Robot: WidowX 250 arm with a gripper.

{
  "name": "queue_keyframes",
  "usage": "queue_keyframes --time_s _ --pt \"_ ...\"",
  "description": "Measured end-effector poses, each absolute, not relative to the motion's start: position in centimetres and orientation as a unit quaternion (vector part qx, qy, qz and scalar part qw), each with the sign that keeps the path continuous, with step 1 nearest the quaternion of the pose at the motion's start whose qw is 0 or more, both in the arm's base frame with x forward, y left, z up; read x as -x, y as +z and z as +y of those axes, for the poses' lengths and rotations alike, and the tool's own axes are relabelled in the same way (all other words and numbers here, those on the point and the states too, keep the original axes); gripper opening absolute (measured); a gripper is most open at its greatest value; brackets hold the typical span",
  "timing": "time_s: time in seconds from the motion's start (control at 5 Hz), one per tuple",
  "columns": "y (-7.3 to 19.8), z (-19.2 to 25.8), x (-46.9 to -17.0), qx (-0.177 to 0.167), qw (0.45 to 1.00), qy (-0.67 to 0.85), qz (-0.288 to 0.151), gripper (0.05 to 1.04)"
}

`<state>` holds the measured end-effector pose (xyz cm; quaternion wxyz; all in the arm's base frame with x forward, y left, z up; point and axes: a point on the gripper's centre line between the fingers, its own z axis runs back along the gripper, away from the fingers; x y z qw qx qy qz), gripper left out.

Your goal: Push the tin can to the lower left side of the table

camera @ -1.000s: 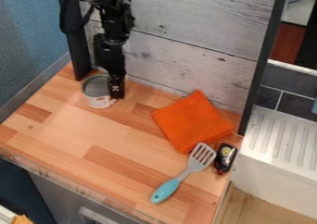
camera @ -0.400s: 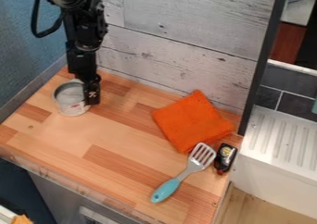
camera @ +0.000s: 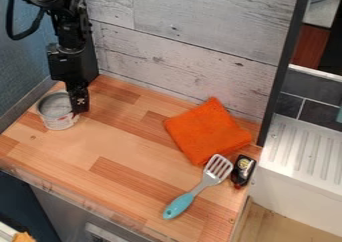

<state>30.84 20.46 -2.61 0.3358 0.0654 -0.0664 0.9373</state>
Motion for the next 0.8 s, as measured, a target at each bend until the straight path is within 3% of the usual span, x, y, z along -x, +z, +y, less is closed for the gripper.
queue_keyframes --time_s 0.4,0.8 --pt "-2.3 23.4 -28.2 -0.1 0.277 0.953 -0.072 0.999" --pt "-2.2 23.6 -27.3 -0.12 0.293 0.945 -0.078 0.999"
